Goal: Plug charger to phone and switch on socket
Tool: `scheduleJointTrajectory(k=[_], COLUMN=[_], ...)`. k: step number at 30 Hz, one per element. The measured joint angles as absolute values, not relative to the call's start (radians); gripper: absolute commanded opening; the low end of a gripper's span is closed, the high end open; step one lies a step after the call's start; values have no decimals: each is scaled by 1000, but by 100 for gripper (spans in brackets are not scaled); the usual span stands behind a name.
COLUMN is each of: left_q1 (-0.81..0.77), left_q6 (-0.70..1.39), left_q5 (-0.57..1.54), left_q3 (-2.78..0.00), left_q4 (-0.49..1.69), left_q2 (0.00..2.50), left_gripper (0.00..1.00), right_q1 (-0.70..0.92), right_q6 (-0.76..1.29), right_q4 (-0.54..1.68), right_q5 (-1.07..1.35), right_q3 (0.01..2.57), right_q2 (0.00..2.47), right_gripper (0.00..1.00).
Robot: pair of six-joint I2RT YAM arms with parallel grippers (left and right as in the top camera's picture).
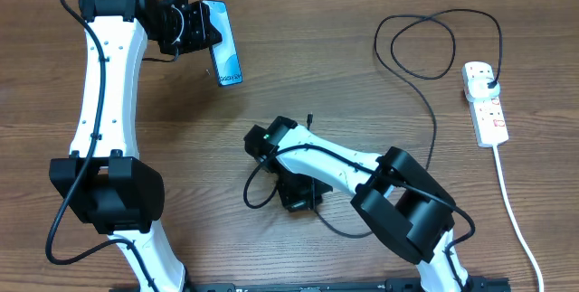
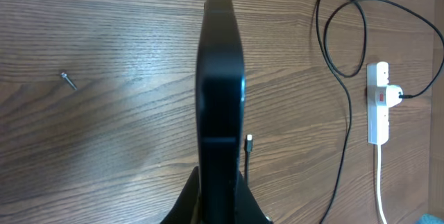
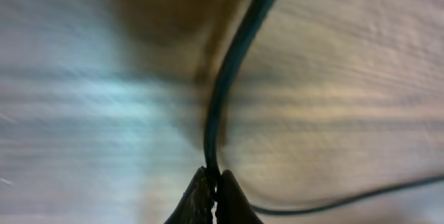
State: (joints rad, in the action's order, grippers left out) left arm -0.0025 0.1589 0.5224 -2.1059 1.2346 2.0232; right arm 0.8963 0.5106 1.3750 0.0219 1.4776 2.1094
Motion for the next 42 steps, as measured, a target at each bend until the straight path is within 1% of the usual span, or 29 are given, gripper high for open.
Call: scheduleJointTrajectory(k=[5, 9, 12, 15, 16, 20, 23, 24, 26, 31, 34, 35, 36, 38, 42], left_q1=[-2, -2, -2, -2, -2, -2, -2, -2, -2, -2, -2, -2, -2, -2, -2], left_q6=[159, 159, 159, 159, 159, 159, 159, 159, 159, 159, 159, 159, 159, 159, 159], left_q5=[522, 522, 522, 522, 522, 523, 523, 523, 523, 523, 522, 523, 523, 523, 523], left_q3=[-2106, -2106, -2106, -2106, -2106, -2106, -2106, -2106, -2106, -2105, -2105, -2105, -2105, -2104, -2104], left_q4=[1235, 1235, 1235, 1236, 1236, 1235, 1235, 1235, 1235, 1235, 1234, 1235, 1235, 1235, 1235], left_q2=[2023, 2023, 2023, 2023, 2023, 2023, 2023, 2023, 2023, 2023, 2023, 2023, 2023, 2024, 2024], left_gripper=[4, 4, 4, 4, 4, 4, 4, 4, 4, 4, 4, 4, 4, 4, 4], right_q1=[876, 786, 703, 683, 683, 683, 683, 683, 683, 678, 635, 608, 588, 559, 543], right_q6=[536, 556, 561, 560, 553, 548, 546, 550, 550, 529, 463, 439, 424, 414, 427], right_q4=[1401, 1400, 1372, 1324, 1312, 1316, 1315, 1314, 1318, 1263, 1367, 1422, 1430, 1416, 1333], right_q5=[19, 18, 11, 10, 12, 23, 33, 37, 42, 75, 150, 162, 165, 152, 122], right_q3=[1344, 1254, 1202, 1135, 1102, 1066, 1066, 1068, 1111, 1394, 1643, 1741, 1800, 1867, 1878], right_q2=[1910, 1697, 1663, 1665, 1665, 1665, 1665, 1665, 1665, 1679, 1751, 1805, 1847, 1927, 2038], right_gripper=[4, 4, 4, 4, 10, 69, 82, 99, 100, 100, 100, 100, 100, 100, 100])
